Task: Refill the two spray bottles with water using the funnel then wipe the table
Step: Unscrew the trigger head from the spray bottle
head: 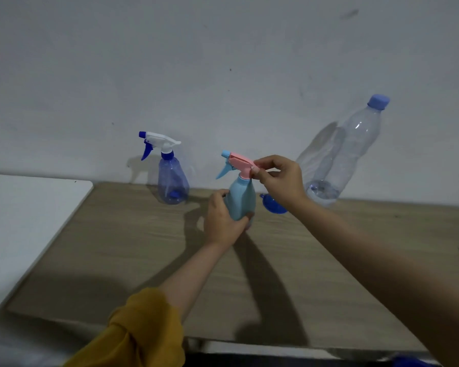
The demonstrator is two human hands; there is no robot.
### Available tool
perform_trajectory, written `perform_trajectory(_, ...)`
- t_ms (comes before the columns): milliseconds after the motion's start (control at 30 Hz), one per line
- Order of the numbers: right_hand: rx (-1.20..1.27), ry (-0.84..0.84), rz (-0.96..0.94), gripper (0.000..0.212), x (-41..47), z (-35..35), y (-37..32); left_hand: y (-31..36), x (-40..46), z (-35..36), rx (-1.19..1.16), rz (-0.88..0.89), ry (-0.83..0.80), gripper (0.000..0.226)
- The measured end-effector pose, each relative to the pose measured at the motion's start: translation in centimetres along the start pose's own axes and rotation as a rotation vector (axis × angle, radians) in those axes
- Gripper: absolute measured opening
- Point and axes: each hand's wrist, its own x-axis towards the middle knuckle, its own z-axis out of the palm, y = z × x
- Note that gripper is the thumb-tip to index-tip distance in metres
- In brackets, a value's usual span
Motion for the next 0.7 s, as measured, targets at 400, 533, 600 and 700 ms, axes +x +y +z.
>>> perform_trajectory(400,-0.013,-0.042,0.055,0.011,-9.0,-2.4,0.2,0.3,-10.0,-0.1,0.032,-0.059,-0.038,0.075)
perform_trajectory(533,0.034,0.015,0.059,0.018,-11.0,-2.5,0.8,0.3,-11.3,0.3,0.04,-0.06,-0.032,0.072)
perform_trajectory(600,0.053,0.087,0.073,0.018,-11.7,-2.1,1.3,0.4,-11.5,0.4,0.05,-0.064,-0.04,0.071)
perform_trajectory(700,0.103,0.171,0.168,0.032,-12.7,-1.2,2.0,0.8,-11.6,0.3,0.073,-0.08,-0.056,0.071)
